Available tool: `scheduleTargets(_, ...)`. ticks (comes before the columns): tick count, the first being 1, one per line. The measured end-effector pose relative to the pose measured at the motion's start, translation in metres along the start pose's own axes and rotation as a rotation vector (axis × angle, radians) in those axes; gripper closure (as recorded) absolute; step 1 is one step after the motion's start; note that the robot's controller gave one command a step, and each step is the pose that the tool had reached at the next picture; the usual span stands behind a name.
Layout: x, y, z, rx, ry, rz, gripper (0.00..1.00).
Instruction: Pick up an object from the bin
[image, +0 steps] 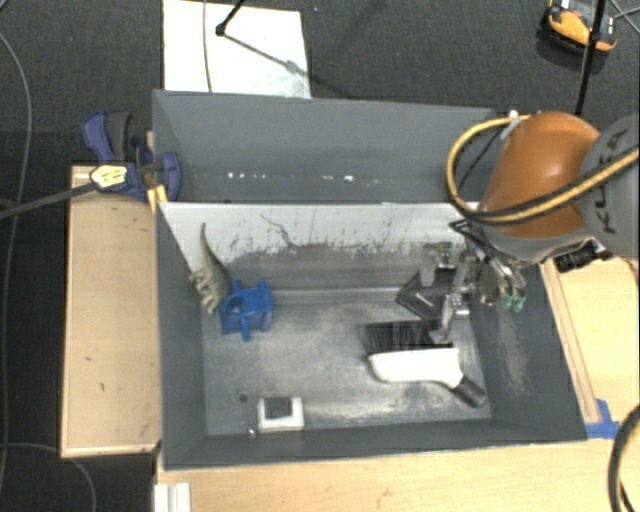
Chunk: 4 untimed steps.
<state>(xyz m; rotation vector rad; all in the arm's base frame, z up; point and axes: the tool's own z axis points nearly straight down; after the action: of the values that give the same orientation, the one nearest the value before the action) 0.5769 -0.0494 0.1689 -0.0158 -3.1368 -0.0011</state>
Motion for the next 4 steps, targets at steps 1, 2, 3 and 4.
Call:
scheduleTargets(1, -0.002, 0.0, -0.005, 0.001, -0.008, -0.001, 0.0)
scheduleTargets(2, -0.005, -0.001, 0.005, 0.001, -0.011, -0.047, 0.0)
scheduleTargets(3, 0.01, -0.02, 0.048, 0.001, -0.011, -0.108, 0.0)
scheduleTargets(4, 0.013, -0.026, 0.069, 0.0, -0.006, 0.068, 0.0)
